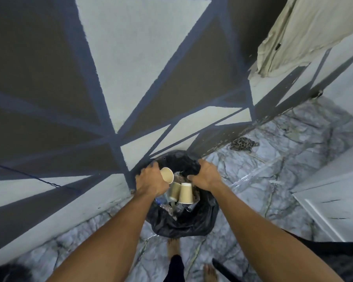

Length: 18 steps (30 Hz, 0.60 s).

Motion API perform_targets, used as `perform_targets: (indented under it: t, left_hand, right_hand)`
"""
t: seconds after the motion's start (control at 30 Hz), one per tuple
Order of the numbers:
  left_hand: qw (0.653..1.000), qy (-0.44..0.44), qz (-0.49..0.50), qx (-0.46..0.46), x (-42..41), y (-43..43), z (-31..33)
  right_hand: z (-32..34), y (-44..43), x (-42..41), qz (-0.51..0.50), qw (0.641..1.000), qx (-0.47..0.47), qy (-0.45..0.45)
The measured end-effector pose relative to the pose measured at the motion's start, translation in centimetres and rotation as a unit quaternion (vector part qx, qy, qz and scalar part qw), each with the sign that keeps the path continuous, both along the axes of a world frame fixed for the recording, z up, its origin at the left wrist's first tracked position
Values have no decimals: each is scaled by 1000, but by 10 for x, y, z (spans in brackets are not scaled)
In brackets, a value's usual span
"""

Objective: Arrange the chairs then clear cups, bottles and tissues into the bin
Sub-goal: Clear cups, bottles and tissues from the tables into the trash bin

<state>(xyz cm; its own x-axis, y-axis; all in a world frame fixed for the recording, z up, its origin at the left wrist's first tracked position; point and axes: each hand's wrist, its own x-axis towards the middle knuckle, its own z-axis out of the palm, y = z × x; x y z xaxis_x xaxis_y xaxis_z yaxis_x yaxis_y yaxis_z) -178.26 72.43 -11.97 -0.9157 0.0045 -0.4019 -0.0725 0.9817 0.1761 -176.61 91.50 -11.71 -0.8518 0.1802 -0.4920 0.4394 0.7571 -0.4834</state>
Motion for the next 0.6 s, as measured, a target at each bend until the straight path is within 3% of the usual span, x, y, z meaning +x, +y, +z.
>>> perform_targets:
  t: [0.27, 0.6]
  left_hand:
    - [999, -16, -52, 5, -9, 1, -4]
    - [979, 39, -191, 59, 30, 102, 42]
  right_hand:
    - [-1, 8, 10, -34, 999, -15, -39]
    - [41, 74, 93, -101, 995, -15, 11]
